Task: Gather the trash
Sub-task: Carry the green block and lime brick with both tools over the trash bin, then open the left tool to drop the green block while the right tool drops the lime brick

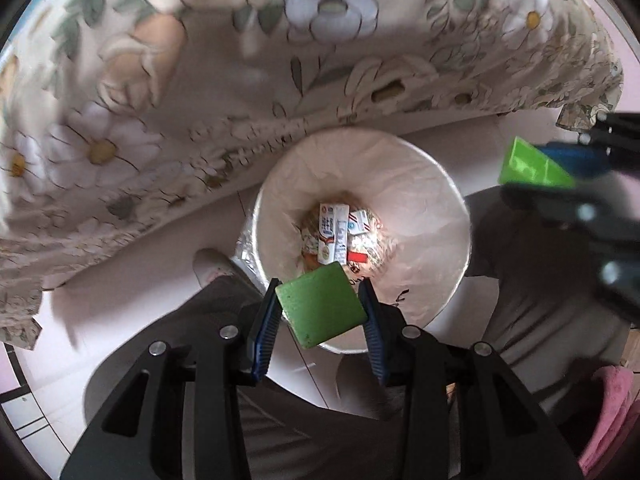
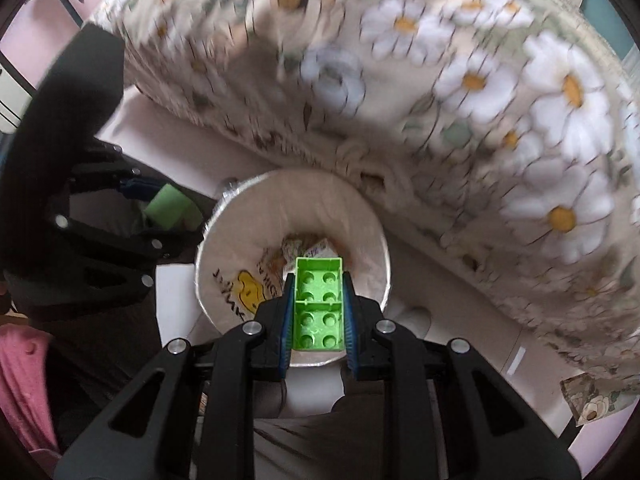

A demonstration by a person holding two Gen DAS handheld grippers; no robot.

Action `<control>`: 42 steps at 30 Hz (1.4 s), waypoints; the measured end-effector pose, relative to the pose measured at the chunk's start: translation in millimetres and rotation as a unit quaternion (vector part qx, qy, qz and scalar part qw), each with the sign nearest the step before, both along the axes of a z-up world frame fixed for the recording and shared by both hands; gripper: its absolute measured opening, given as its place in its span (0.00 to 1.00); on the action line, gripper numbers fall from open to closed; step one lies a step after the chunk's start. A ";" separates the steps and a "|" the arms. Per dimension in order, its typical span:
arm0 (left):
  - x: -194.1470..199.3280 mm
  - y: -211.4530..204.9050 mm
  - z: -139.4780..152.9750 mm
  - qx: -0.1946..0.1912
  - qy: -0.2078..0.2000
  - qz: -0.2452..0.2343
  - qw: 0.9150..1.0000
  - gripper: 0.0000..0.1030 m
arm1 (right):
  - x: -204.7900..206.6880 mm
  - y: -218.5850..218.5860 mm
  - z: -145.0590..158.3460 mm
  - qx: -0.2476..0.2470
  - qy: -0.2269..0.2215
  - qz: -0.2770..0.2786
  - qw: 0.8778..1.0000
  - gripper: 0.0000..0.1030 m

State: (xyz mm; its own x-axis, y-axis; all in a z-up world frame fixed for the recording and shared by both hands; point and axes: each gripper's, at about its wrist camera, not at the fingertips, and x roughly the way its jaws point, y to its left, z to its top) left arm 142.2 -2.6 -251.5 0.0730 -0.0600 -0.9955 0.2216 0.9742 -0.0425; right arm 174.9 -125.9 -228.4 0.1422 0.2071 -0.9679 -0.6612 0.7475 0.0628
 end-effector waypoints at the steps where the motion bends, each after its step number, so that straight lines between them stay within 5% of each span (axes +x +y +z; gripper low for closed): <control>1: 0.3 0.5 -3.8 0.000 0.003 0.001 1.000 0.40 | -0.3 1.1 -7.6 -0.003 0.007 0.000 1.000 0.22; 23: 24.3 -1.5 -93.5 -0.003 0.080 0.033 0.996 0.40 | 12.3 14.1 -127.8 -0.051 0.132 -0.027 0.990 0.22; 42: 46.0 -0.5 -161.1 -0.007 0.136 0.070 0.988 0.40 | 26.3 18.6 -192.7 -0.059 0.210 -0.083 0.972 0.22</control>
